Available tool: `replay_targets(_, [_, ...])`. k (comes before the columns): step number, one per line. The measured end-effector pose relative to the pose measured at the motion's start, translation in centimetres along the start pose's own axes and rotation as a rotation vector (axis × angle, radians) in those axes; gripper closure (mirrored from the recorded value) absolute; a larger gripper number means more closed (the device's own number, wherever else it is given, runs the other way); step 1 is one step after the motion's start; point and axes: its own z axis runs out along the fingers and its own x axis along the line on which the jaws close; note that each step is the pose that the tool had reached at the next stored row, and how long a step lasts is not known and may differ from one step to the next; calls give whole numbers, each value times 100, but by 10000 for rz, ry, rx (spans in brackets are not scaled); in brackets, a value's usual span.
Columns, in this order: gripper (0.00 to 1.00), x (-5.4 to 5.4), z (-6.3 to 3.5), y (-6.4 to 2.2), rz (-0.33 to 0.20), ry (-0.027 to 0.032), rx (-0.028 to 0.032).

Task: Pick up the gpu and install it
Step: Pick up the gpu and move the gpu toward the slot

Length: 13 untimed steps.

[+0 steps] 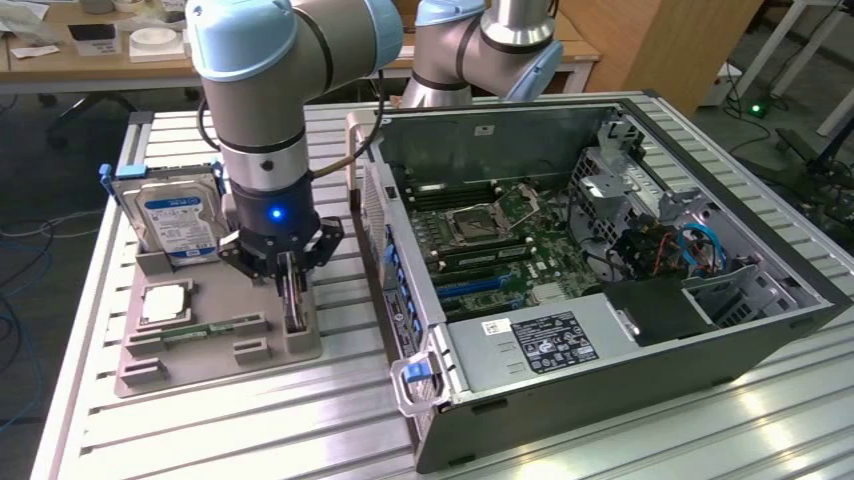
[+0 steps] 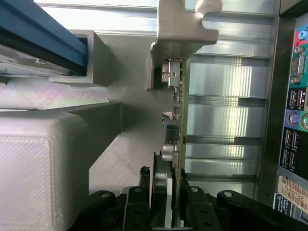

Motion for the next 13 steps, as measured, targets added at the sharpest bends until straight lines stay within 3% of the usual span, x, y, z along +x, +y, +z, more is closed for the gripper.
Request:
replay_targets(10, [66, -47, 0, -2, -2, 4, 1])
replay_targets(13, [66, -38, 1, -2, -2, -21, 1])
